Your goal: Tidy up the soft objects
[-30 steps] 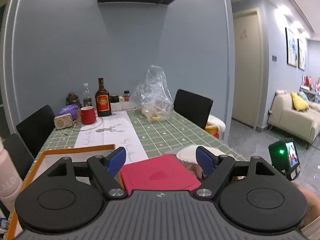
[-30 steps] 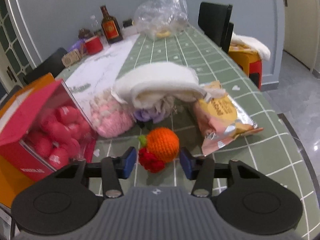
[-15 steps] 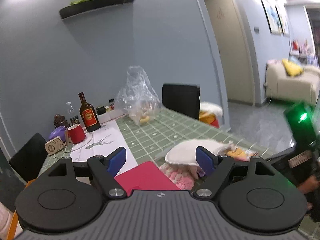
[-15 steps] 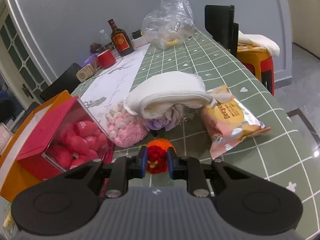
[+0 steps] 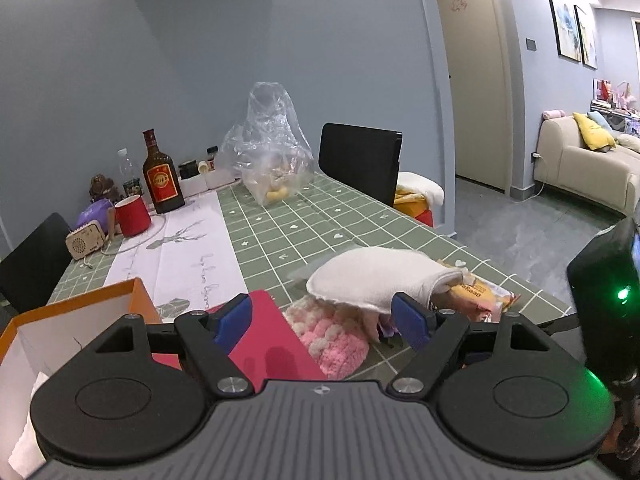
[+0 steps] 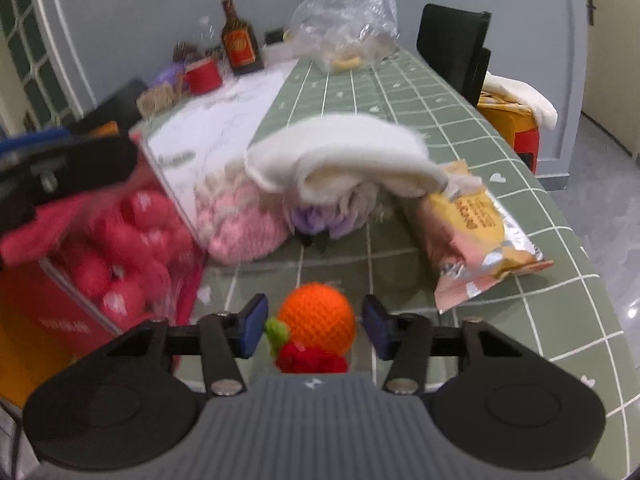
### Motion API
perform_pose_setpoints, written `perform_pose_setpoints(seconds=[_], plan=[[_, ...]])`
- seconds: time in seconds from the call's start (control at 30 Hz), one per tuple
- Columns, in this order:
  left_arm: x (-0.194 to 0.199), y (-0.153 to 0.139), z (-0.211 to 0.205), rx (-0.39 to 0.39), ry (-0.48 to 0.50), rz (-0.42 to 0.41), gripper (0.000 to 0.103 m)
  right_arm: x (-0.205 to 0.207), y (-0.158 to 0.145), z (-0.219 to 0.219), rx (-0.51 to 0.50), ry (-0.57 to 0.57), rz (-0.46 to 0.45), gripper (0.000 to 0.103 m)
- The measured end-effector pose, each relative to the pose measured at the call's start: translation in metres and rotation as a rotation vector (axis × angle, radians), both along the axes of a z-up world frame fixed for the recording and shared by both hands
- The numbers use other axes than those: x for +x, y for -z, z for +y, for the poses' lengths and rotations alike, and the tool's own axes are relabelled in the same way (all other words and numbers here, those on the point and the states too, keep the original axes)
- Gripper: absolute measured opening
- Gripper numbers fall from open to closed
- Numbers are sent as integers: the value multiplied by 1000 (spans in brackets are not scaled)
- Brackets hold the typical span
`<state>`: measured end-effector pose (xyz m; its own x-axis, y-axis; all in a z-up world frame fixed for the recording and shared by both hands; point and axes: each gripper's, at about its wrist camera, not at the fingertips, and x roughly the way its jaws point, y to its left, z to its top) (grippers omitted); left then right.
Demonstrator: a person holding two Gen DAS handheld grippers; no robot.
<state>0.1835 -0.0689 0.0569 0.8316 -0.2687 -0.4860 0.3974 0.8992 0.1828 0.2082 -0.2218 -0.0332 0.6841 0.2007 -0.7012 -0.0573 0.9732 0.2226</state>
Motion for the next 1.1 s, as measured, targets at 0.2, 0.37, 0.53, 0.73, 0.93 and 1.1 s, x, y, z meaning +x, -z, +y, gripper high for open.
perform_pose_setpoints(seconds=[0.2, 0.37, 0.53, 0.73, 0.93, 1.1], plan=[[-7, -2, 4, -36, 22, 12, 93, -23, -20, -21, 189, -21, -111, 44], [-6, -5, 11, -59, 14, 30, 92, -40, -29, -73, 459, 163, -266, 44], [-12, -6, 11, -49, 33, 9, 92, -24, 12, -104, 761, 241, -154, 44], [-24, -3, 4, 7, 55, -38, 92, -21, 6, -68, 539, 153, 1, 44], [-35, 3, 13, 45, 58, -81, 92, -33, 6, -31, 312, 37, 95, 55], [-37, 0, 26, 17, 47, -51, 92, -36, -12, -53, 498, 103, 8, 78]])
